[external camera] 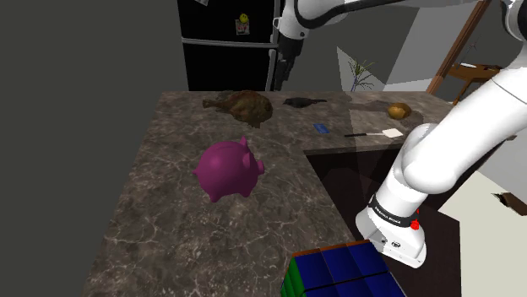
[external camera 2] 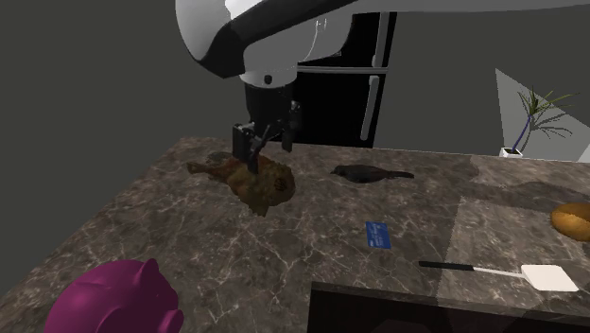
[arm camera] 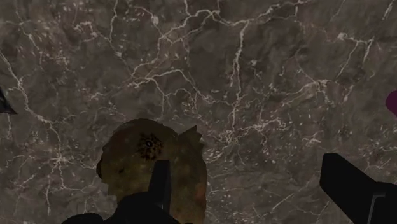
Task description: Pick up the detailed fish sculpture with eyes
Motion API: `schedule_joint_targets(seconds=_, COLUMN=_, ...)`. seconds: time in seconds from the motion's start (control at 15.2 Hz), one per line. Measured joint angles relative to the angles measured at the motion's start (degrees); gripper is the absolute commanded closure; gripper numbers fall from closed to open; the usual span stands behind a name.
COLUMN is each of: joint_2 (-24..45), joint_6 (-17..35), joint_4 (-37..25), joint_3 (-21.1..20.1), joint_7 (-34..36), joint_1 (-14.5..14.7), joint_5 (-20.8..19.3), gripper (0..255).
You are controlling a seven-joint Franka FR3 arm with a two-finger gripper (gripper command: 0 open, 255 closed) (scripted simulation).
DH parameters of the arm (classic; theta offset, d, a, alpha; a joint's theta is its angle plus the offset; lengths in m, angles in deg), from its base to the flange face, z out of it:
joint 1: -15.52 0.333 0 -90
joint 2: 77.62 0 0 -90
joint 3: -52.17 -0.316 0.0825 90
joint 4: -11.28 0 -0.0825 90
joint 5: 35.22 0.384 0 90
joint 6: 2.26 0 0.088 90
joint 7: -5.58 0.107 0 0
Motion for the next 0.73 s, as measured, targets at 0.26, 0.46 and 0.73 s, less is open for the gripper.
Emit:
schedule_joint_targets(seconds=0.26, joint_2=7.9, joint_6=5.9, joint_4=-3.9, joint_3=1.0, joint_7=-5.3, joint_1=0.7, joint_5=0.5, gripper=0)
schedule_joint_targets(seconds=0.46, joint_2=13.2, joint_6=8.4, joint_4=-8.2, joint_3=1.4, joint_7=-9.2, joint_1=1.2, joint_5=1.1, gripper=0)
schedule_joint_targets(seconds=0.73, joint_2=21.6, joint_6=12.0, joint_4=-14.9, joint_3=1.6, joint_7=-14.8, joint_1=1.4, joint_5=2.5, gripper=0)
